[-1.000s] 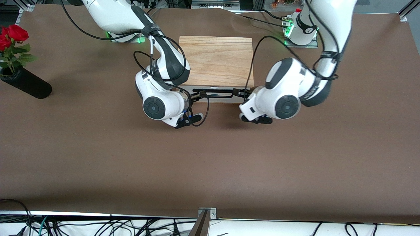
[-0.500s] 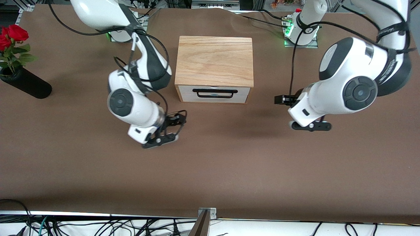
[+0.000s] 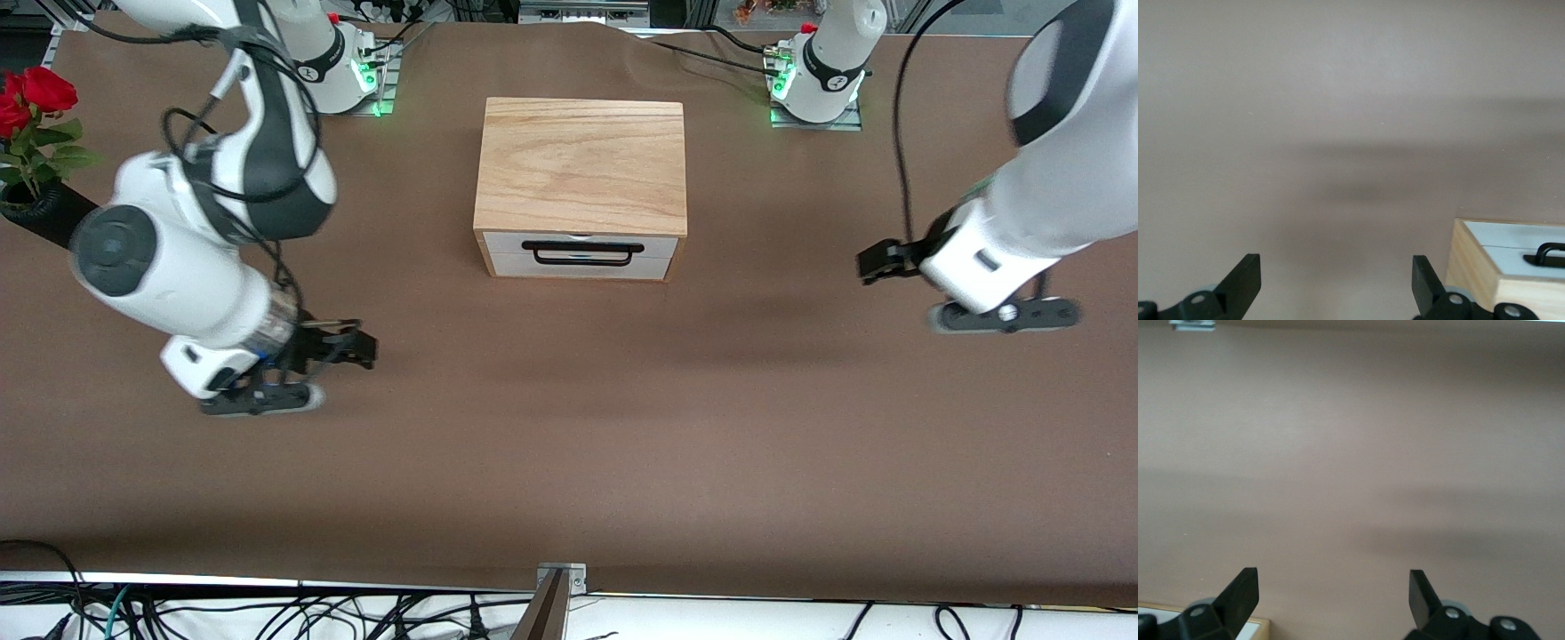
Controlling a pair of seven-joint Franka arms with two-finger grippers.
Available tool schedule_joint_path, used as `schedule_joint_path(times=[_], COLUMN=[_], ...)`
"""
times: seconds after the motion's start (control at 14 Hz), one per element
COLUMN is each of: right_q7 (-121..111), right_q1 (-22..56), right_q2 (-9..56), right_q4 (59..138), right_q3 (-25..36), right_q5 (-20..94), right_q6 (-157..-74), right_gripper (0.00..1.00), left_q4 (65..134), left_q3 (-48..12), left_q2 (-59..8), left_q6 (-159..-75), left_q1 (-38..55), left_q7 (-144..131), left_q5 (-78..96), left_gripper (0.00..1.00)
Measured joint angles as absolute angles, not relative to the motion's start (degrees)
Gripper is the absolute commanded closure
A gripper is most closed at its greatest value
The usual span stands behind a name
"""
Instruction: Close drawer with both arms simultaneously
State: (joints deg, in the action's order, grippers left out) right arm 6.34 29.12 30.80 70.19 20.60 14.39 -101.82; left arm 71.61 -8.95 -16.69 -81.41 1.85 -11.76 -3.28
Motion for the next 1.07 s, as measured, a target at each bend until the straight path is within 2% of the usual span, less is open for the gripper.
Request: schedule_joint_path(times=[0.29, 0.43, 0.57, 0.79, 1.07], right_q7=[6.4, 6.4, 6.4, 6.2, 6.2], right_q1=[28.1, 23.9, 17.5, 10.7, 6.3], right_q2=[27.0, 24.1, 20.0, 12.7, 7.3], right_q4=[70.2, 70.7, 72.3, 79.4, 85.7], right_q3=[21.3, 18.1, 13.0, 9.1, 4.0], right_q5=[8.7, 5.3, 3.4, 3.1, 2.5], right_q6=[-100.6, -100.4, -99.4, -98.0, -95.9], right_gripper=[0.0, 0.0, 0.0, 0.0, 0.0], left_q4=[85.5, 91.0, 92.8, 93.1, 93.1], left_q3=[-8.8, -6.7, -5.6, -5.5, -5.4], left_q2=[-6.1, -2.3, -1.0, -1.0, -1.1], left_q6=[-90.2, -93.5, -94.0, -93.9, -93.6], left_q1=[-0.1, 1.2, 1.7, 2.1, 2.3], left_q7=[-6.3, -6.1, -5.8, -5.6, -5.6], left_q5=[-3.3, -3.2, -3.1, -3.0, -3.0], left_gripper=[0.0, 0.0, 0.0, 0.0, 0.0])
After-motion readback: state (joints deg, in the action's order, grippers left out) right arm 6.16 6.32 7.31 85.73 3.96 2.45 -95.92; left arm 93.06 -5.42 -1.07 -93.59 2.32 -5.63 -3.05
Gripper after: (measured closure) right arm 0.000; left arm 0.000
